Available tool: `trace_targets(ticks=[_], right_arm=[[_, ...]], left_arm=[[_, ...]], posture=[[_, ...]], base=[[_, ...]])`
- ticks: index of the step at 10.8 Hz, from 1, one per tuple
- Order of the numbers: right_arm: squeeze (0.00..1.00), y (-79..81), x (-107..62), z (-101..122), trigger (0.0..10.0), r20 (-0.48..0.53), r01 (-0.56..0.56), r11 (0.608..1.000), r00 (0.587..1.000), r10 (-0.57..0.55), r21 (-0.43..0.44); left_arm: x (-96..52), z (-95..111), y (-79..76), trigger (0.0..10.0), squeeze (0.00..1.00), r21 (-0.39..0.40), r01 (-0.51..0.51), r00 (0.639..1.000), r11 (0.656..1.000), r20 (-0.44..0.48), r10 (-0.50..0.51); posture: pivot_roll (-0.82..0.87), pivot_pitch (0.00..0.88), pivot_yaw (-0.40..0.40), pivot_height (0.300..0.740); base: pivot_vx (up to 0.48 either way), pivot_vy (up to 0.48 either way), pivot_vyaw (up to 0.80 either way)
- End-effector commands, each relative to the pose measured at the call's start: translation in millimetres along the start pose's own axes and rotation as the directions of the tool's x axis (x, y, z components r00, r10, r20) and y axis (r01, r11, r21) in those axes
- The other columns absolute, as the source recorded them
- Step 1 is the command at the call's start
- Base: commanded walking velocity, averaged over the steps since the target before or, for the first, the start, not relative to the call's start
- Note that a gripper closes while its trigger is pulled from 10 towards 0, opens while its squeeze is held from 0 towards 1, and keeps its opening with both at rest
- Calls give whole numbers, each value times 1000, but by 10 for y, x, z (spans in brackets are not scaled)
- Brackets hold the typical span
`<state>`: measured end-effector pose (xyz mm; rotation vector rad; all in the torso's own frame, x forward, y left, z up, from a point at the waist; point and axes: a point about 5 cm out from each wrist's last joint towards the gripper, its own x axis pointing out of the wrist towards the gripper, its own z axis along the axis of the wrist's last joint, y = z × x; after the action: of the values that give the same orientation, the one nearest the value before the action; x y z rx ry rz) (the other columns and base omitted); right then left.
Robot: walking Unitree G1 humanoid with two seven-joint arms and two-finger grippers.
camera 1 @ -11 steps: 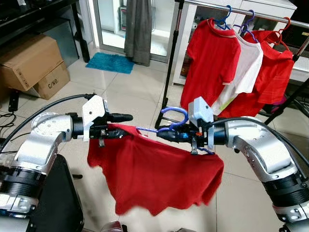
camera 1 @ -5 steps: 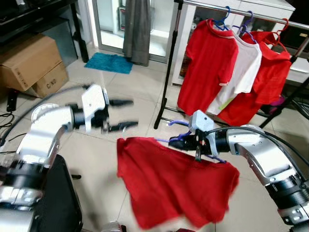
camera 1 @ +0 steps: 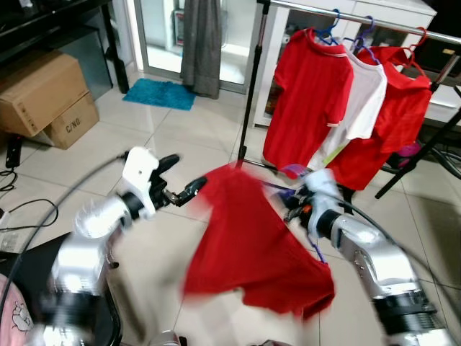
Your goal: Hang hanger
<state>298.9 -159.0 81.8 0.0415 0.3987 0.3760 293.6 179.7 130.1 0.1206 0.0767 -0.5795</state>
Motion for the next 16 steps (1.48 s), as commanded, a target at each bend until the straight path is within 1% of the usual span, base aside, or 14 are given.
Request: trace_targets(ticks=[1,2,3,4,5,6,7,8,9,11,12,13,14,16], right_arm=[[0,-238,-51,-57,4510,-25,202,976,979,-201,76],[0,-303,-66,-80,10000,-6,278,950,960,-280,138],[0,-317,-80,-123,10000,-36,334,933,943,-332,138],[0,-250,-82,-183,10000,-80,323,938,946,-315,127],[0,-189,-91,-166,10000,-42,311,938,950,-308,152],[0,-134,-95,-96,10000,-6,341,925,939,-345,170],[0,-120,-92,-46,10000,17,345,925,936,-352,159],[0,-79,-84,-20,10000,37,324,924,941,-337,202],[0,-43,-87,-15,10000,54,300,924,946,-321,238],[0,-80,-99,53,10000,95,329,904,926,-365,271],[0,-104,-102,144,10000,139,336,905,915,-380,262],[0,-97,-91,134,10000,136,329,909,919,-371,254],[0,-83,-81,124,10000,140,318,917,924,-357,239],[0,-75,-31,158,10000,134,316,920,926,-352,230]], left_arm=[[-42,-45,49,10000,0,31,-119,992,992,-38,121],[-125,-164,69,10000,0,50,-196,976,979,-89,200],[-186,-244,76,10000,0,56,-260,956,964,-124,265],[-208,-255,62,10000,0,52,-323,937,945,-123,327],[-191,-253,4,10000,0,40,-322,939,946,-118,324],[-130,-276,-80,10000,0,68,-293,946,954,-122,300],[-79,-261,-103,10000,0,61,-283,950,957,-115,289],[-60,-255,-111,10000,0,52,-279,951,959,-123,284],[-75,-254,-113,10000,0,42,-287,949,957,-121,290],[-85,-238,-94,10000,0,39,-307,944,951,-117,310],[-53,-181,-122,10000,0,35,-295,950,955,-101,297],[-36,-195,-137,10000,0,44,-291,950,956,-103,294],[-18,-170,-145,10000,0,23,-314,945,949,-91,314],[7,-190,-175,10000,0,43,-292,950,955,-103,295]], posture=[[-92,0,-71,740],[-84,0,-73,740],[-80,0,-74,740],[-76,0,-78,740],[-79,0,-76,740],[-84,0,-64,740],[-85,5,-56,740],[-84,7,-57,740],[-81,4,-59,740],[-79,0,-61,740],[-75,27,-54,740],[-70,19,-66,740],[-64,13,-75,740],[-77,5,-62,740]], base=[[0,0,0],[0,0,0],[0,0,0],[240,0,0],[262,0,0],[296,0,0],[292,0,0],[296,0,0],[315,0,0],[336,0,0],[337,0,-781],[337,0,-781],[341,0,0],[341,0,0]])
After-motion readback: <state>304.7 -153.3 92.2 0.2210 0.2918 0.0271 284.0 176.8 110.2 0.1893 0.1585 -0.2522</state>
